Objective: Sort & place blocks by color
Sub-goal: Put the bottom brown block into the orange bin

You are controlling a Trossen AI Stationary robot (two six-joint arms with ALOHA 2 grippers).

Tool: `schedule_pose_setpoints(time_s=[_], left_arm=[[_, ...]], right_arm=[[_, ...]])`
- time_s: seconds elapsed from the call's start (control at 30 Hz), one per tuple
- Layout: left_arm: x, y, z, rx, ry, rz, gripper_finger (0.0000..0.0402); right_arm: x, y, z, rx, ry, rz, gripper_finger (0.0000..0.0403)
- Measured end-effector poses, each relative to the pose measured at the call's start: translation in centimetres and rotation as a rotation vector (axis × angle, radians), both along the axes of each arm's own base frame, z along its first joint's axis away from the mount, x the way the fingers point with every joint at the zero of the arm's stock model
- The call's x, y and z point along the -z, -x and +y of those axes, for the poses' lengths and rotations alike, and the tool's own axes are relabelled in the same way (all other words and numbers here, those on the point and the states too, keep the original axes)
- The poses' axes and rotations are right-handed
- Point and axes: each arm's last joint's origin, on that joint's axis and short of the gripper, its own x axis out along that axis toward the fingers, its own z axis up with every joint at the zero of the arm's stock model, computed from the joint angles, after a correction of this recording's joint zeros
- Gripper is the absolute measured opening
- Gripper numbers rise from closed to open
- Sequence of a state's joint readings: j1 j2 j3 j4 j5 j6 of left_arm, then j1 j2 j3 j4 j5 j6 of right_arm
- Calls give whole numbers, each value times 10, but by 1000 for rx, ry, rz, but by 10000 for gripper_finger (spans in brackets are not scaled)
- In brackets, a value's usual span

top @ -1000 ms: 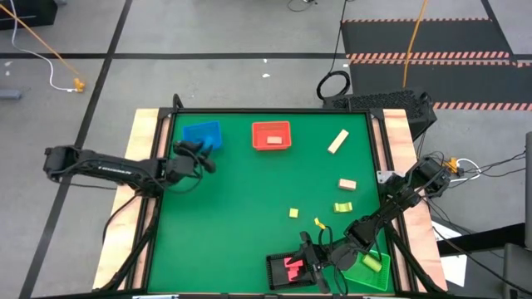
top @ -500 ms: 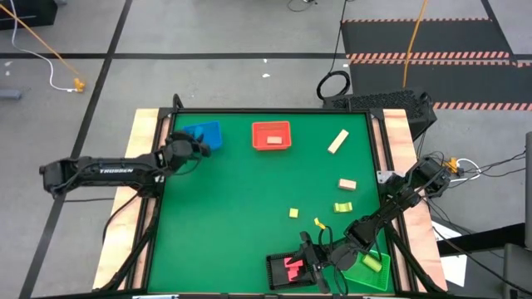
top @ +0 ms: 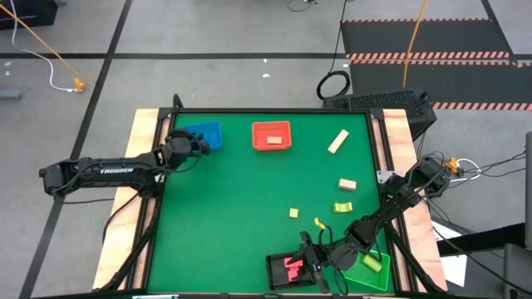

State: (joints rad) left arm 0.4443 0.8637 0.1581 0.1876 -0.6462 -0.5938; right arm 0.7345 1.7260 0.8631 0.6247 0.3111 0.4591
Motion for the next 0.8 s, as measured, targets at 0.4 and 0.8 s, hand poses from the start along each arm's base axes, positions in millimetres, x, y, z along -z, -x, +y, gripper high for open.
schedule_pose_setpoints(time_s=[0.4, 0.8], left_arm=[[-33, -31, -30, 713, -63, -342, 138], [-35, -39, -86, 1066, 27, -392, 138]], right_arm=[[0, 0, 0, 0, 0, 0, 210], [0, 0, 0, 0, 0, 0, 210]])
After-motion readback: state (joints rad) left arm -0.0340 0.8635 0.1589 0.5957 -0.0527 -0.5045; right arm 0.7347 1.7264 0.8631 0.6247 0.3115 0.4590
